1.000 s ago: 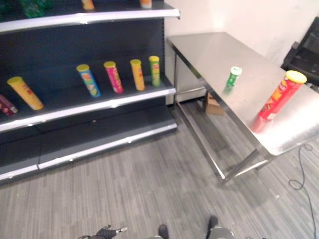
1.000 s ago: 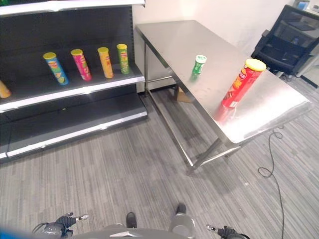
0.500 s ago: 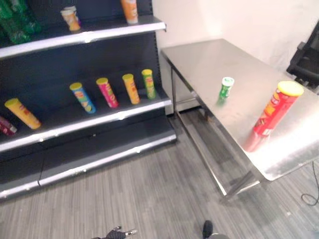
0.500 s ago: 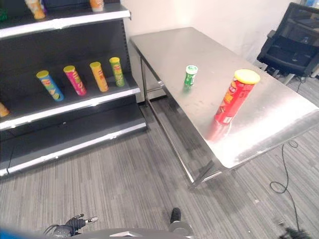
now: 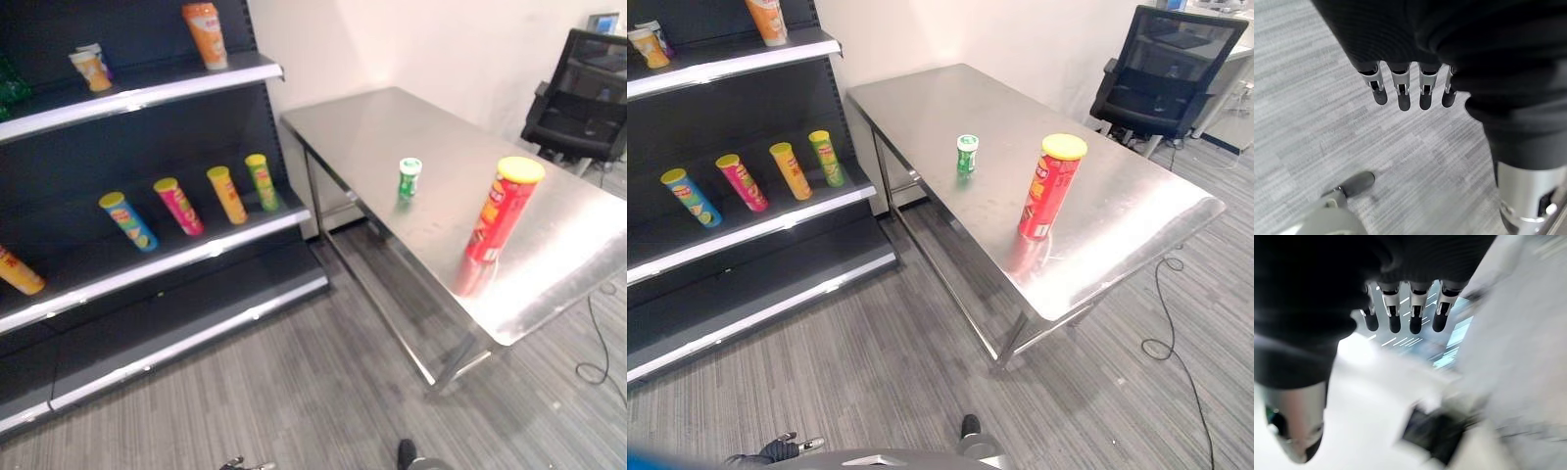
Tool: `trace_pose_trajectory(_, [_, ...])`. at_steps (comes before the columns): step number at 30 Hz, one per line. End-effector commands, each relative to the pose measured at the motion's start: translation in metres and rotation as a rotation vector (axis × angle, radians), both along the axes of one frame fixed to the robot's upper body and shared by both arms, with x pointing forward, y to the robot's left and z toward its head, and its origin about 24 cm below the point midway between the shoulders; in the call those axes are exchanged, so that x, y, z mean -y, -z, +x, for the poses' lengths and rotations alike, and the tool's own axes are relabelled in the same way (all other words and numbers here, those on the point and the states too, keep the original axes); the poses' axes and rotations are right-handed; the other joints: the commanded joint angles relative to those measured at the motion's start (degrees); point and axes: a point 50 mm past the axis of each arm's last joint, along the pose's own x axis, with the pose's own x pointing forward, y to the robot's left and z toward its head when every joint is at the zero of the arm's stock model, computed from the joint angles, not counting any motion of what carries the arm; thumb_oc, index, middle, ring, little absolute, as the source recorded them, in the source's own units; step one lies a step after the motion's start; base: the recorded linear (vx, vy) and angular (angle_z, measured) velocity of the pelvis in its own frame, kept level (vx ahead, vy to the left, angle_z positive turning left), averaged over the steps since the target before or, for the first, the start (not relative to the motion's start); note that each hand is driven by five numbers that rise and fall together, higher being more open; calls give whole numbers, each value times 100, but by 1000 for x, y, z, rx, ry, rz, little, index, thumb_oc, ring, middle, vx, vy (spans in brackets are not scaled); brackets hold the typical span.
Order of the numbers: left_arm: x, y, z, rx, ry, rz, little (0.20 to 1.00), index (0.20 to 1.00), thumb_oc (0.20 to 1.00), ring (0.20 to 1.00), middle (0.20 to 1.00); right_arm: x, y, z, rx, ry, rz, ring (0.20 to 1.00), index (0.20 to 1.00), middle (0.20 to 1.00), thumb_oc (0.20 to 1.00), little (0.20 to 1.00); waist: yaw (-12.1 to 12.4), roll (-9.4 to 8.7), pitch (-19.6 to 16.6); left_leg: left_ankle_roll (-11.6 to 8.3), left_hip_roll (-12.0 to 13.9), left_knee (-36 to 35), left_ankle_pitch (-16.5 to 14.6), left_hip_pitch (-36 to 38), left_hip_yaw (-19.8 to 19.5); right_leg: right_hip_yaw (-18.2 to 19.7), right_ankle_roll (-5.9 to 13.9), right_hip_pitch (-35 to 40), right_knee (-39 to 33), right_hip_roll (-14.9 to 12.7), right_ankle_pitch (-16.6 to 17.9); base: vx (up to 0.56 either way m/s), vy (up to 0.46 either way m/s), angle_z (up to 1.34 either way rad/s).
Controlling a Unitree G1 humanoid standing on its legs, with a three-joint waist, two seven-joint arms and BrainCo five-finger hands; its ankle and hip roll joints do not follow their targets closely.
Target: Put the goods on the table back onto the shelves and tidy them up.
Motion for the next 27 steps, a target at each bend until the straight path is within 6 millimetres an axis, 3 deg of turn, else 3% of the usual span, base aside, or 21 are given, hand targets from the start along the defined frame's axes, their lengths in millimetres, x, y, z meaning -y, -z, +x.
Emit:
trace_pose_trajectory(1, [-16,-7,15,29,61,49,1000,1000,1000,1000,1000,-8,-32,23,102,-110,-63,1000,1000,1000,1000,1000,311,-229,-21,-238,128,74,14,-77,339,39,459,145,97,-176,-551,26,-38,6])
trace_pose_trajectory(4, [-15,-7,12,23,70,43,1000,1000,1000,1000,1000,-22,-43,40,86,-202,-103,1000,1000,1000,1000,1000,384,-246,-28,-269,153,74,40,-74,342,0,438,182,97,-162,-578,12,-26,4])
trace_pose_trajectory(6, [-15,-6,10,18,81,41,1000,1000,1000,1000,1000,-40,-52,62,-29,-317,-193,1000,1000,1000,1000,1000,511,-298,-24,-306,181,74,73,-70,350,-64,412,227,97,-153,-613,5,-43,7])
trace_pose_trajectory(9, [-16,-6,7,19,62,36,1000,1000,1000,1000,1000,-50,-57,73,-71,-396,-214,1000,1000,1000,1000,1000,560,-326,-4,-344,219,74,117,-88,334,-118,384,260,97,-125,-661,4,-33,7])
trace_pose_trajectory(16, [-15,-5,-1,1,57,22,1000,1000,1000,1000,1000,-56,-52,89,-119,-473,-159,1000,1000,1000,1000,1000,709,-367,21,-406,277,74,194,-159,257,-246,340,307,97,-103,-725,14,-38,12])
trace_pose_trajectory(27, [-15,-6,4,24,55,26,1000,1000,1000,1000,1000,-56,-46,108,-410,-419,-359,1000,1000,1000,1000,1000,800,-437,68,-489,373,74,300,-238,143,-370,257,393,97,-32,-840,9,-39,12])
